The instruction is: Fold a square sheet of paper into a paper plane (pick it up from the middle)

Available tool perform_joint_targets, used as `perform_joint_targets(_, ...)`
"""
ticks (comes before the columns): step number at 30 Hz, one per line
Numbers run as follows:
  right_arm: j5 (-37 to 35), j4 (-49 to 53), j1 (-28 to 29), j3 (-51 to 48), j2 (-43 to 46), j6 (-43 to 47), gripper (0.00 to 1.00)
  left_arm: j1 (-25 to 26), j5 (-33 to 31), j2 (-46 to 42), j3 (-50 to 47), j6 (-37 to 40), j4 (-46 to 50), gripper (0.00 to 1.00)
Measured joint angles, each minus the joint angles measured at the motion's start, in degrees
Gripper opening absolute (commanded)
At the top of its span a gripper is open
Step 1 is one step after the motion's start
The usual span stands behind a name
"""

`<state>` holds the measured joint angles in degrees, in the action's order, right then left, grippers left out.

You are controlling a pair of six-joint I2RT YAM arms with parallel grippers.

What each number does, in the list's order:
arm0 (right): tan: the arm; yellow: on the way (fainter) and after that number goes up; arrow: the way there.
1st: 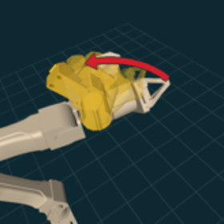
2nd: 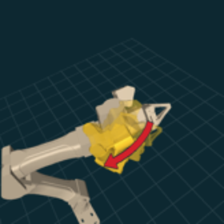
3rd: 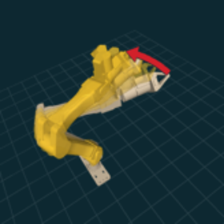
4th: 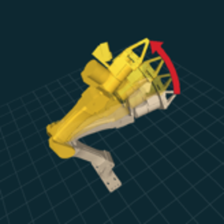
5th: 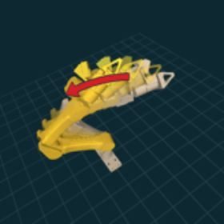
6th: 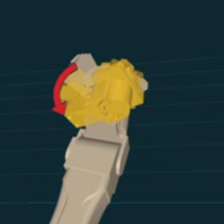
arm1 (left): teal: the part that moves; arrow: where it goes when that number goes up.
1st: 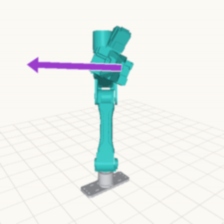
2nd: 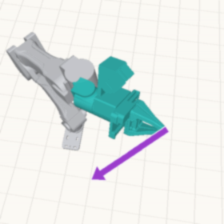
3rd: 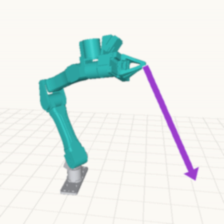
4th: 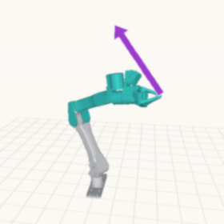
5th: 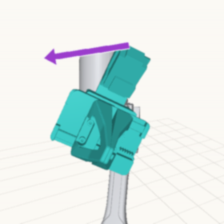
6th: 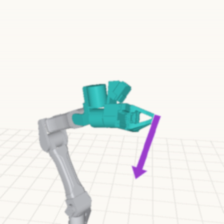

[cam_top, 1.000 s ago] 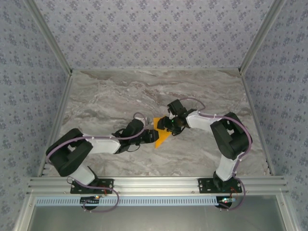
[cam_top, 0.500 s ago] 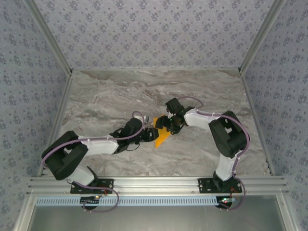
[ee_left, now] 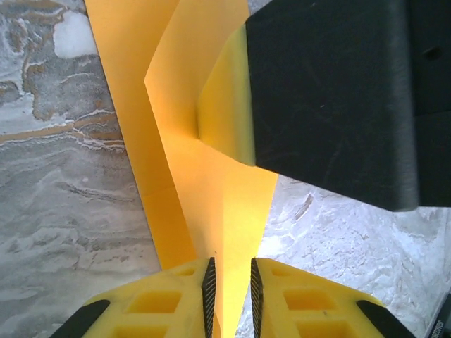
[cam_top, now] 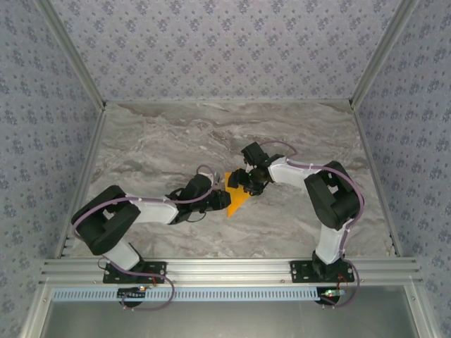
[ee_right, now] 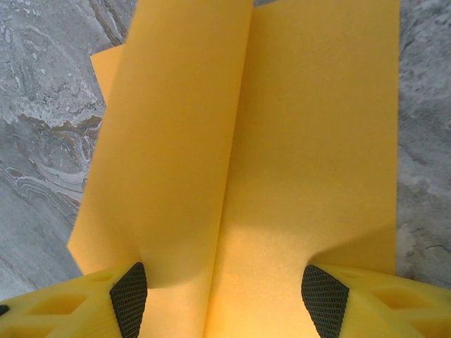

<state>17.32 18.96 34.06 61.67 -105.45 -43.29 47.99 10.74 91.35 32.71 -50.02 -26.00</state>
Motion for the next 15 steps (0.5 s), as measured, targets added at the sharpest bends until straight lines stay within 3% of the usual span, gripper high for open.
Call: perform_joint_targets(15,-0.11,0.24,0.00,0.09,-0.15,-0.02,0.66,0.00,-1.84,1.88,2.21,0.70,2.64,0.17)
